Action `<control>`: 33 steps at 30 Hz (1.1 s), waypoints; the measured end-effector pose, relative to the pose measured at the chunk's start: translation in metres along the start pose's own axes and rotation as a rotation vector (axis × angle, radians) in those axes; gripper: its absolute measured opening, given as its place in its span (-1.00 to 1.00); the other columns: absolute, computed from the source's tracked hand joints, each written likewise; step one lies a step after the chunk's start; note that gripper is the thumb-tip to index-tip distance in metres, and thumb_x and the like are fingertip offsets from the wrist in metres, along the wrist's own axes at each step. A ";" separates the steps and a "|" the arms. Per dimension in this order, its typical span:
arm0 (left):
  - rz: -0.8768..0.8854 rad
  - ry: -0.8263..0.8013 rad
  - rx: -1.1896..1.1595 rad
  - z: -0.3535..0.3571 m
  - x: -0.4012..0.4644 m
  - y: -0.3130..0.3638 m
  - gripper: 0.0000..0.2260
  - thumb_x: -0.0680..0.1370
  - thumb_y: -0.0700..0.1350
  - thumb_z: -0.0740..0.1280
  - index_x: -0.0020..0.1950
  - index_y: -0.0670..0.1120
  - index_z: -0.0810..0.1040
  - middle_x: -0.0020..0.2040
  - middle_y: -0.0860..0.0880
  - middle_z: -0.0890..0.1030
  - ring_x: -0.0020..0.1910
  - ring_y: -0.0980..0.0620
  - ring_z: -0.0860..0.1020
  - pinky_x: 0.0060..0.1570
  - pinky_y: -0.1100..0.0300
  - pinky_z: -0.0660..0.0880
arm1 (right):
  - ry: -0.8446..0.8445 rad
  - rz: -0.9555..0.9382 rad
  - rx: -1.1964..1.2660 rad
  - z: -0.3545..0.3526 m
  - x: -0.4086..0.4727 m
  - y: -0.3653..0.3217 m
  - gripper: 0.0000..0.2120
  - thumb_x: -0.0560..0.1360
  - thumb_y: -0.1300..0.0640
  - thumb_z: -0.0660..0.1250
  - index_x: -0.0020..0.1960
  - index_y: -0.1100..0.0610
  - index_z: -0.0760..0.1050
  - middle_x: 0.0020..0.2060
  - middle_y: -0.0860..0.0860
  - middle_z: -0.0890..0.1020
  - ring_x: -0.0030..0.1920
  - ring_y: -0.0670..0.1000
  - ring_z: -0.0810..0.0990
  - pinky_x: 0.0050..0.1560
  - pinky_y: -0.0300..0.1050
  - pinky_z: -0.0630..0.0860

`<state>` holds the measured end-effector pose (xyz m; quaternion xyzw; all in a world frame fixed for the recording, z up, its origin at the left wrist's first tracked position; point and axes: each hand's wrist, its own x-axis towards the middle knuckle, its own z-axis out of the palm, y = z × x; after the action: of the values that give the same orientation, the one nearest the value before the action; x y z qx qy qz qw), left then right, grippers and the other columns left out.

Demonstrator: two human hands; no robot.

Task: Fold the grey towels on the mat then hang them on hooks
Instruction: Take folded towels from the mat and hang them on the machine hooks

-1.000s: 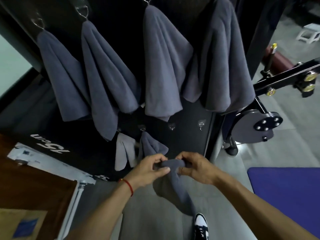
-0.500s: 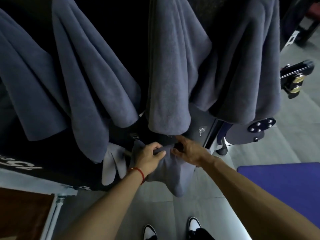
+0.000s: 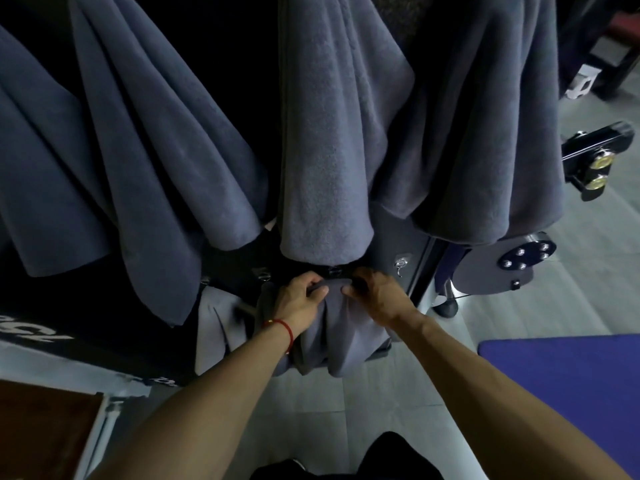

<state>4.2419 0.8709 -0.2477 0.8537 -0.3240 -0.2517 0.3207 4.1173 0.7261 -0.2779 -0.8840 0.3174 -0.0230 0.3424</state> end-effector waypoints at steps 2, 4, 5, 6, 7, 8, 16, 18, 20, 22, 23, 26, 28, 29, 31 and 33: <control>-0.034 0.058 -0.022 0.006 0.004 0.002 -0.85 0.63 -0.08 0.33 0.14 -0.10 0.58 0.02 -0.03 0.64 0.00 0.02 0.56 -0.04 0.22 0.37 | 0.040 -0.014 0.043 -0.002 0.005 0.005 -0.69 0.57 -0.15 0.33 0.16 0.05 0.57 0.07 0.08 0.64 0.08 0.16 0.62 0.10 0.06 0.54; -0.086 0.153 -0.058 0.015 0.009 0.005 -0.84 0.63 -0.09 0.33 0.13 -0.13 0.61 0.05 -0.08 0.66 0.04 -0.03 0.58 -0.03 0.20 0.40 | 0.124 -0.007 0.102 -0.001 0.007 0.007 -0.67 0.55 -0.14 0.30 0.17 0.05 0.56 0.05 0.06 0.64 0.07 0.17 0.62 0.11 0.09 0.53; -0.114 0.207 -0.074 0.021 0.012 0.006 -0.84 0.63 -0.09 0.33 0.12 -0.14 0.62 0.06 -0.10 0.67 0.08 -0.07 0.59 0.00 0.17 0.43 | 0.181 0.003 0.130 0.002 0.007 0.006 -0.65 0.51 -0.16 0.27 0.16 0.04 0.56 0.02 0.04 0.66 0.04 0.16 0.63 0.11 0.09 0.53; -0.148 0.253 -0.082 0.027 0.015 0.008 -0.84 0.62 -0.10 0.34 0.09 -0.15 0.64 0.07 -0.13 0.68 0.10 -0.13 0.60 0.03 0.13 0.47 | 0.232 0.017 0.160 0.007 0.007 0.006 -0.66 0.48 -0.16 0.25 0.13 0.01 0.55 -0.04 0.01 0.67 0.00 0.16 0.64 0.09 0.09 0.53; -0.176 0.297 -0.081 0.034 0.019 0.008 -0.85 0.61 -0.10 0.34 0.06 -0.15 0.65 0.06 -0.16 0.68 0.11 -0.17 0.60 0.05 0.12 0.48 | 0.278 0.034 0.194 0.015 0.007 0.006 -0.70 0.46 -0.15 0.26 0.10 -0.01 0.53 -0.10 -0.02 0.67 -0.04 0.15 0.64 0.08 0.09 0.54; -0.201 0.326 -0.072 0.037 0.018 0.010 -0.85 0.60 -0.11 0.35 0.03 -0.15 0.66 0.06 -0.16 0.69 0.11 -0.19 0.60 0.04 0.13 0.48 | 0.322 0.069 0.225 0.021 0.005 0.004 -0.75 0.46 -0.14 0.29 0.06 -0.05 0.49 -0.15 -0.04 0.67 -0.07 0.15 0.65 0.07 0.10 0.54; -0.507 0.255 -0.274 0.050 0.035 0.008 -0.80 0.57 -0.11 0.42 -0.23 -0.13 0.54 -0.18 -0.03 0.61 -0.04 -0.06 0.61 -0.25 0.36 0.36 | 0.325 0.432 0.455 0.055 0.018 0.021 -0.74 0.36 -0.19 0.45 -0.13 -0.18 0.38 -0.30 -0.11 0.62 -0.14 0.10 0.64 0.07 0.17 0.58; -0.471 0.057 -0.150 0.049 0.032 0.016 -0.68 0.66 -0.12 0.29 -0.28 -0.03 0.36 -0.26 0.08 0.39 -0.27 0.12 0.44 -0.44 0.44 0.33 | 0.340 0.440 0.437 0.060 0.016 0.016 -0.80 0.41 -0.13 0.42 -0.15 -0.14 0.41 -0.25 -0.12 0.61 -0.08 0.09 0.63 0.07 0.19 0.57; -0.330 -0.019 0.007 0.038 0.015 0.045 -0.64 0.70 -0.15 0.20 -0.29 0.02 0.26 -0.27 0.11 0.30 -0.34 0.24 0.29 -0.47 0.54 0.31 | 0.387 0.382 0.329 0.064 0.011 0.010 -0.86 0.48 -0.07 0.39 -0.12 -0.09 0.44 -0.12 -0.10 0.52 -0.02 0.10 0.57 0.05 0.18 0.55; -0.357 0.026 0.064 0.055 0.023 0.013 -0.66 0.70 -0.09 0.19 -0.28 0.02 0.29 -0.28 0.08 0.35 -0.28 0.15 0.40 -0.33 0.46 0.33 | 0.422 0.296 0.161 0.068 0.008 0.008 -0.89 0.54 -0.01 0.36 -0.05 0.00 0.48 -0.07 -0.03 0.41 0.00 0.12 0.48 -0.01 0.13 0.51; -0.366 0.143 0.089 0.059 0.021 0.006 -0.70 0.68 -0.02 0.24 -0.25 -0.02 0.38 -0.24 0.03 0.47 -0.17 0.05 0.50 -0.22 0.38 0.32 | 0.424 0.251 0.116 0.069 0.008 0.010 -0.90 0.55 0.03 0.34 -0.04 0.05 0.48 -0.08 0.00 0.40 -0.02 0.13 0.47 -0.05 0.11 0.49; -0.284 0.470 0.182 0.069 0.017 -0.004 -0.70 0.59 0.09 0.38 0.02 -0.16 0.62 0.07 -0.16 0.63 0.11 -0.18 0.57 -0.05 0.05 0.43 | 0.336 0.147 0.154 0.072 0.013 0.016 -0.92 0.56 0.10 0.28 -0.11 0.06 0.48 -0.13 0.03 0.47 -0.09 0.14 0.52 -0.13 0.05 0.50; -0.291 0.484 0.075 0.071 0.012 0.000 -0.72 0.61 0.05 0.36 0.06 -0.18 0.58 0.04 -0.19 0.63 0.05 -0.19 0.59 -0.15 0.08 0.38 | 0.261 0.138 0.191 0.073 0.013 0.020 -0.87 0.58 0.03 0.21 -0.13 0.00 0.46 -0.15 0.00 0.48 -0.10 0.11 0.54 -0.09 0.08 0.53; -0.282 0.469 0.065 0.072 0.011 0.000 -0.75 0.63 0.02 0.32 0.06 -0.17 0.57 0.01 -0.19 0.64 0.02 -0.18 0.60 -0.15 0.08 0.40 | 0.237 0.115 0.196 0.074 0.012 0.024 -0.83 0.57 -0.02 0.15 -0.11 0.00 0.46 -0.14 -0.01 0.49 -0.09 0.10 0.54 -0.06 0.11 0.54; -0.240 0.433 0.054 0.077 0.011 -0.004 -0.84 0.65 -0.08 0.27 0.12 -0.15 0.56 0.03 -0.18 0.64 0.02 -0.11 0.59 -0.05 0.12 0.43 | 0.165 0.063 0.145 0.073 0.006 0.029 -0.70 0.53 -0.10 0.06 -0.01 0.01 0.50 -0.08 -0.02 0.55 -0.02 0.07 0.54 0.03 0.12 0.51; -0.191 0.366 0.043 0.085 0.009 -0.013 -0.77 0.63 -0.19 0.26 0.28 -0.13 0.53 0.19 -0.15 0.59 0.14 -0.09 0.53 0.06 0.23 0.34 | 0.109 0.034 0.143 0.075 0.002 0.033 -0.72 0.53 -0.08 0.11 0.09 0.00 0.50 -0.06 -0.03 0.60 0.01 0.07 0.56 0.07 0.11 0.48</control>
<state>4.1985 0.8397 -0.3160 0.9187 -0.1832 -0.1148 0.3306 4.1201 0.7509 -0.3553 -0.8493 0.3479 -0.0879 0.3872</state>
